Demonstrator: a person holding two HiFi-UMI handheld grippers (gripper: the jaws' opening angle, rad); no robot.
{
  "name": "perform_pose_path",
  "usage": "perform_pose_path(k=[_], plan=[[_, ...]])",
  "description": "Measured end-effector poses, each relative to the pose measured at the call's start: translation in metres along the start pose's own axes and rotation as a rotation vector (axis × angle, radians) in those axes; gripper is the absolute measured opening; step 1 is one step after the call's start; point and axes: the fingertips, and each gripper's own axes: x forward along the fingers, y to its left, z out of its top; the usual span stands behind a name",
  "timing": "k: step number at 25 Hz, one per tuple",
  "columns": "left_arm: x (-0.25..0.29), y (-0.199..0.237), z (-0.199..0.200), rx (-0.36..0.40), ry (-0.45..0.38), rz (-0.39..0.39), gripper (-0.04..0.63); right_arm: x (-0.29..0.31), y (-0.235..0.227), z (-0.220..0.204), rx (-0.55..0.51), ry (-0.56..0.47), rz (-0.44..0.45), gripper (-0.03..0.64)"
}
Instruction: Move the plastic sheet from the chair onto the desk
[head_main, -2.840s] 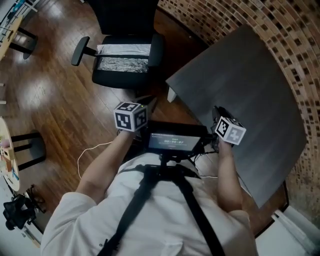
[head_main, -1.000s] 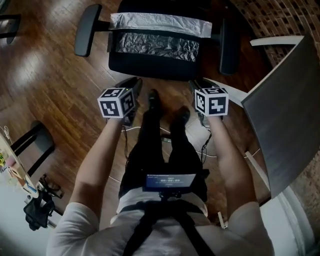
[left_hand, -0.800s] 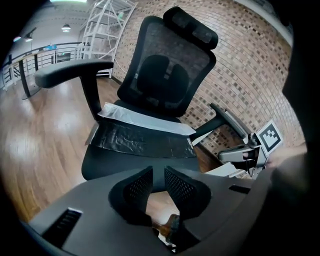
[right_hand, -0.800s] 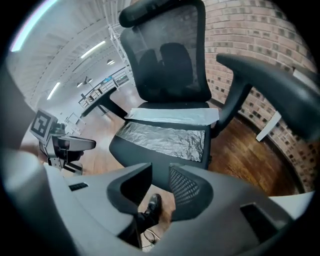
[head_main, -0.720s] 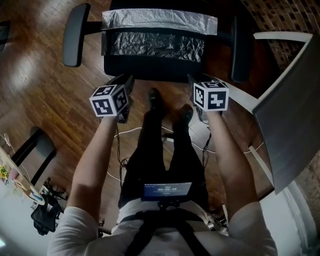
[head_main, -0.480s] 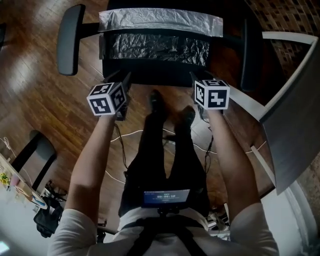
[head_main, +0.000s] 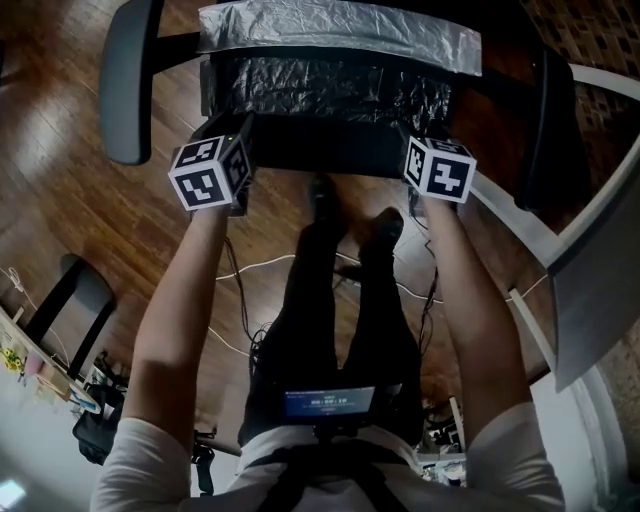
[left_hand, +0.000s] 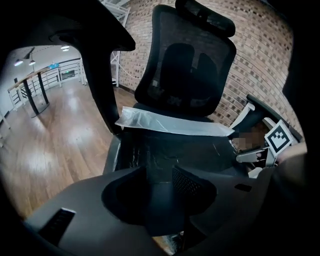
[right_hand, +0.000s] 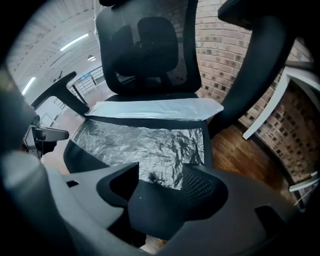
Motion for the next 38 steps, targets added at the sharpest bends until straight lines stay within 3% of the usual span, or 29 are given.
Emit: perform_pose_path(k=[7,14,16,18,24,38], plan=[[0.021,0.016,0.006,0.035,0.028,0.02,0.187,0.02,-0.013,0.004,0.005,0.014,-0.04,0.279],[0.039,0.017,-0.013,-0.005,0.085,0.025,0.182,0.022,-0.018,0.003,-0.057,0.018,-0.085,0.194],[0.041,0.017,-0.013,-0.036,0.084,0.022,0.134,0.022,-0.02,0.0,-0.07,0.024,-0.089,0.156],[0.044,0.014,-0.015,-0.072,0.092,0.006,0.031,0.021,-0.02,0.001,-0.08,0.019,-0.081,0.112],[0.042,0.007,-0.02,-0.042,0.11,-0.023,0.002,0.016,-0.015,0.0,-0.091,0.0,-0.066,0.012],[0.008,-0.026,-0.018,-0.053,0.055,-0.07,0.002,-0.025,-0.014,0.003,-0.102,-0.084,-0.013,0.003]])
